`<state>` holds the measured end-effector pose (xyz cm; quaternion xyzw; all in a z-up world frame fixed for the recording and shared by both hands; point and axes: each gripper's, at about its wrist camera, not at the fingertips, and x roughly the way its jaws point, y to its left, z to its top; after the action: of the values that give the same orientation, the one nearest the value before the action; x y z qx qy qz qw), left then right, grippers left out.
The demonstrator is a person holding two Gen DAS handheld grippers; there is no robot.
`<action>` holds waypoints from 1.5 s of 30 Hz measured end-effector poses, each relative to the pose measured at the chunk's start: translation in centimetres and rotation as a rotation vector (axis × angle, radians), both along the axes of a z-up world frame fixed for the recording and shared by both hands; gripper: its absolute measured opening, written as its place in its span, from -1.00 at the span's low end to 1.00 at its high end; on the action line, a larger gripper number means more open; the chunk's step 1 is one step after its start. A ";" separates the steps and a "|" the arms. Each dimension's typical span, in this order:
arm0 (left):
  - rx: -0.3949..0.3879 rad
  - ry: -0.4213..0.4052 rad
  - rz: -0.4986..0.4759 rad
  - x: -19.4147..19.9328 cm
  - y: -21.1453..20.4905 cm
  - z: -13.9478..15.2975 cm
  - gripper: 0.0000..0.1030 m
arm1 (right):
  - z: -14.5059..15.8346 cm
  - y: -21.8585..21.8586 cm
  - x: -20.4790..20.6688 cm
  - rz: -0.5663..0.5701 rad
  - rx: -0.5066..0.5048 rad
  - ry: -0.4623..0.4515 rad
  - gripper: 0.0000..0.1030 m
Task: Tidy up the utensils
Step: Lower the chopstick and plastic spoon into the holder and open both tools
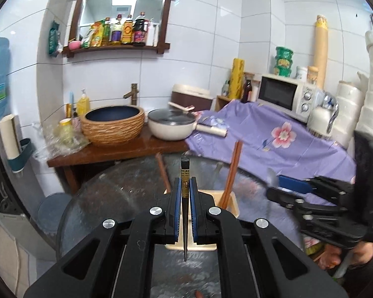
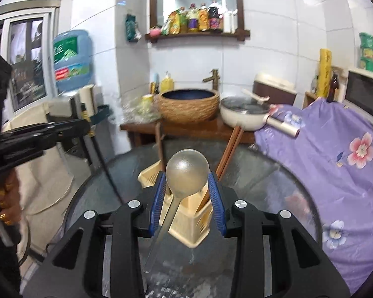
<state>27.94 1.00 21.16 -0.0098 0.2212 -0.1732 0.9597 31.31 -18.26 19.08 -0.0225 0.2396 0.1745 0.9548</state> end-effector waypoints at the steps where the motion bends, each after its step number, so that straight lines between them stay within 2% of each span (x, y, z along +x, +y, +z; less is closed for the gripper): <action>1: -0.003 -0.004 -0.002 0.2 -0.2 0.7 -0.87 | 0.7 0.1 0.6 -0.014 -0.005 -0.020 -0.31; 5: 0.001 -0.041 0.001 1.3 -1.1 4.4 -0.87 | 2.9 0.6 2.5 -0.063 -0.037 -0.096 -0.31; 9: -0.050 -0.070 0.018 2.6 -1.2 7.1 -0.87 | 4.0 1.0 4.2 -0.116 -0.071 -0.147 -0.31; 13: -0.081 -0.085 0.044 4.4 -1.6 7.6 -0.87 | 3.7 1.4 5.9 -0.164 -0.097 -0.178 -0.30; 16: -0.091 -0.075 0.055 5.6 -1.9 6.5 -0.87 | 2.1 1.7 6.5 -0.179 -0.112 -0.176 -0.30; 20: -0.082 -0.055 0.098 7.1 -2.2 3.5 -0.87 | -0.7 2.4 7.0 -0.192 -0.160 -0.186 -0.30; 24: -0.087 -0.014 0.104 7.9 -2.2 0.7 -0.87 | -3.2 3.0 7.0 -0.178 -0.174 -0.158 -0.30; 32: -0.035 0.059 0.095 8.3 -3.0 -4.4 -0.87 | -7.1 3.6 6.4 -0.169 -0.214 -0.133 -0.30; 40: -0.014 0.121 0.086 8.7 -3.3 -7.6 -0.87 | -9.5 3.9 5.9 -0.156 -0.230 -0.100 -0.34; 44: 0.000 0.108 0.092 8.5 -3.4 -7.7 -0.87 | -9.9 3.7 5.8 -0.158 -0.223 -0.088 -0.33; 45: -0.006 0.111 0.082 8.5 -3.3 -7.7 -0.81 | -9.9 3.5 5.6 -0.158 -0.215 -0.087 -0.27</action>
<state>36.41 -2.33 13.46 -0.0316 0.2731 -0.1335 0.9521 36.93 -14.71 9.19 -0.1135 0.2165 0.0707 0.9671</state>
